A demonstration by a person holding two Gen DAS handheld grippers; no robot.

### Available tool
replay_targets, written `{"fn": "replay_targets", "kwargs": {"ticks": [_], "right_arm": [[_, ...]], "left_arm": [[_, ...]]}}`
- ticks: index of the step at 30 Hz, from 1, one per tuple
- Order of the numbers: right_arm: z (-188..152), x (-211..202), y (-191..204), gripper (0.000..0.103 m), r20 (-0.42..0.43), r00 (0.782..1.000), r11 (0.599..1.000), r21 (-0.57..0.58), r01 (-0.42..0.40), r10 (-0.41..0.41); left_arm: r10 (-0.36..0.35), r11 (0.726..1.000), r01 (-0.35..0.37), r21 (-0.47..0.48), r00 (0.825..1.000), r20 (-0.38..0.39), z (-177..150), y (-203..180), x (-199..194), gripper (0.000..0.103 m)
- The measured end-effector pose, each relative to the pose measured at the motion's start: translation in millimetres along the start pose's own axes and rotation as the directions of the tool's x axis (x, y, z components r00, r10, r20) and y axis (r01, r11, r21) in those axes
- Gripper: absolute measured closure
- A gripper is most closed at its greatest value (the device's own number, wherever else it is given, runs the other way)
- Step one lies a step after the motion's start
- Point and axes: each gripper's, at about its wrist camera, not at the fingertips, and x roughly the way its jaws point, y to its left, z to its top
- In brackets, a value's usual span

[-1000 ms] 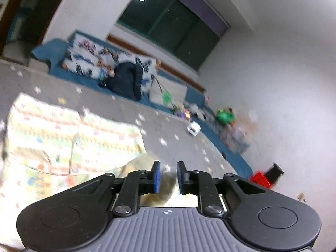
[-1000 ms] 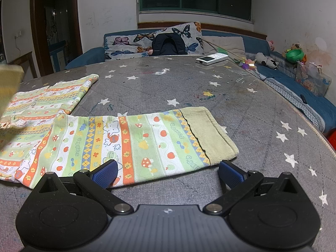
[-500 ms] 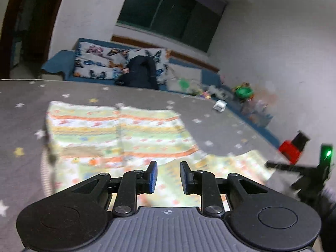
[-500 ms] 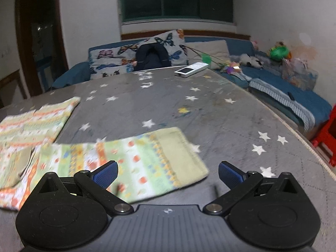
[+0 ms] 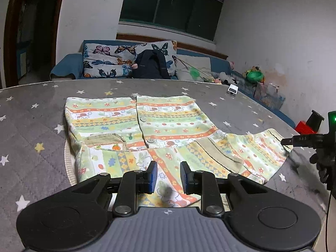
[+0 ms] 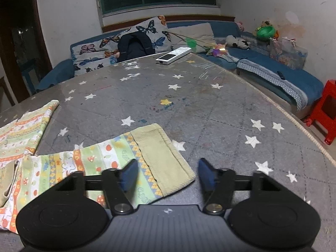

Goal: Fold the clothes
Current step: 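Grasp the other sleeve cuff with the right gripper and lift it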

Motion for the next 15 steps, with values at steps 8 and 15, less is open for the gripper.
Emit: {"fn": "replay_targets", "kwargs": {"ticks": [8, 15], "right_arm": [[7, -14, -10, 0.093, 0.02, 0.992, 0.978, 0.163, -0.128, 0.127], [36, -55, 37, 0.094, 0.118, 0.906, 0.892, 0.164, -0.421, 0.406]], "left_arm": [[0.02, 0.999, -0.02, 0.042, 1.0, 0.003, -8, -2, -8, 0.074], [0.033, 0.999, -0.034, 0.037, 0.999, 0.023, -15, 3, -26, 0.068]]}}
